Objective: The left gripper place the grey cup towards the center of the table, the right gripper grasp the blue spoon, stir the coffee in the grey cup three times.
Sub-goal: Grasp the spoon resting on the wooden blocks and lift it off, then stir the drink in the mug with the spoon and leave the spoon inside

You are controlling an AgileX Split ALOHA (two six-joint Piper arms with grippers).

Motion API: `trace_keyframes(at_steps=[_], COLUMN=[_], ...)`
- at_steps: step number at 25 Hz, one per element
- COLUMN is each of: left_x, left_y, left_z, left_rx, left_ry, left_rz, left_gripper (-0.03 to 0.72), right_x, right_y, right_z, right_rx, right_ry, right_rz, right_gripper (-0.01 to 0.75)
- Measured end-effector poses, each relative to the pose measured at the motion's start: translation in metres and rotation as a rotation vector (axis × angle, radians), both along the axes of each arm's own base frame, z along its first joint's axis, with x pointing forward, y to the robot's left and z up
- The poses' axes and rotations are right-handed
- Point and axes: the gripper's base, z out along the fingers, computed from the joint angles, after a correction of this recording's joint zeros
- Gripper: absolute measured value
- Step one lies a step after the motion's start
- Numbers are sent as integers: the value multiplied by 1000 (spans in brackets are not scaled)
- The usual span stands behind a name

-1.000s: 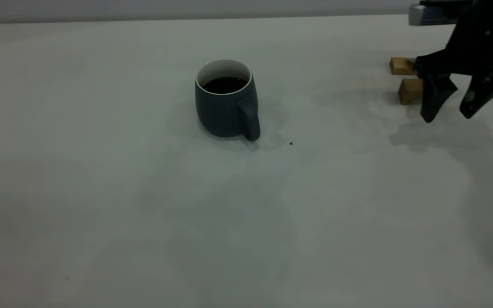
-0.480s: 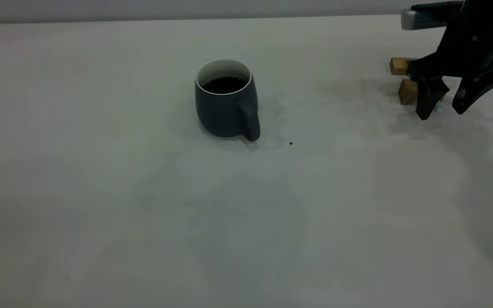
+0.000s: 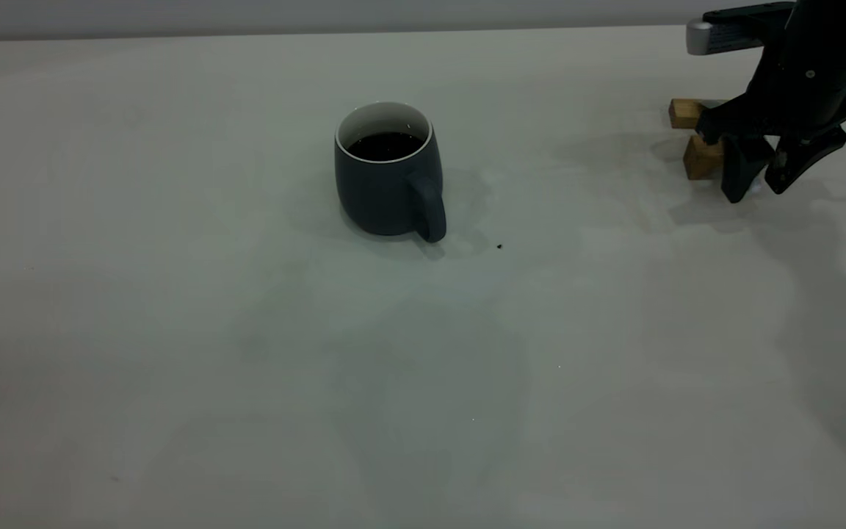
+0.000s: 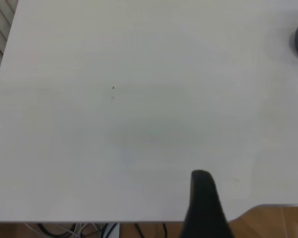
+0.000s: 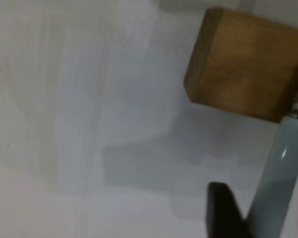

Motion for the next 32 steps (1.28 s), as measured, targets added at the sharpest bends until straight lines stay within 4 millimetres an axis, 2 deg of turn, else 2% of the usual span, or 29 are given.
trace_keyframes(at_steps=[2, 5, 9, 12, 15, 19, 25, 29, 32], left_x=[0, 0, 0, 0, 0, 0, 0, 0, 0], left_y=[0, 0, 0, 0, 0, 0, 0, 0, 0], left_z=[0, 0, 0, 0, 0, 0, 0, 0, 0], left_rx=[0, 0, 0, 0, 0, 0, 0, 0, 0], left_ry=[0, 0, 0, 0, 0, 0, 0, 0, 0], left_rz=[0, 0, 0, 0, 0, 0, 0, 0, 0], left_gripper=[587, 587, 587, 587, 587, 587, 587, 587, 587], right_x=[0, -1, 7, 14, 15, 14, 20, 21, 20], right_y=[0, 0, 1, 3, 11, 30, 55, 72, 94], right_z=[0, 3, 27, 61, 91, 123, 144, 152, 160], right_rx=[-2, -2, 0, 30, 121, 326, 639, 774, 881], right_ry=[4, 28, 59, 67, 113, 189, 222, 254, 290], right_rz=[-1, -7, -12, -44, -92, -152, -277, -347, -374], right_gripper=[269, 142, 145, 145, 145, 145, 145, 145, 145])
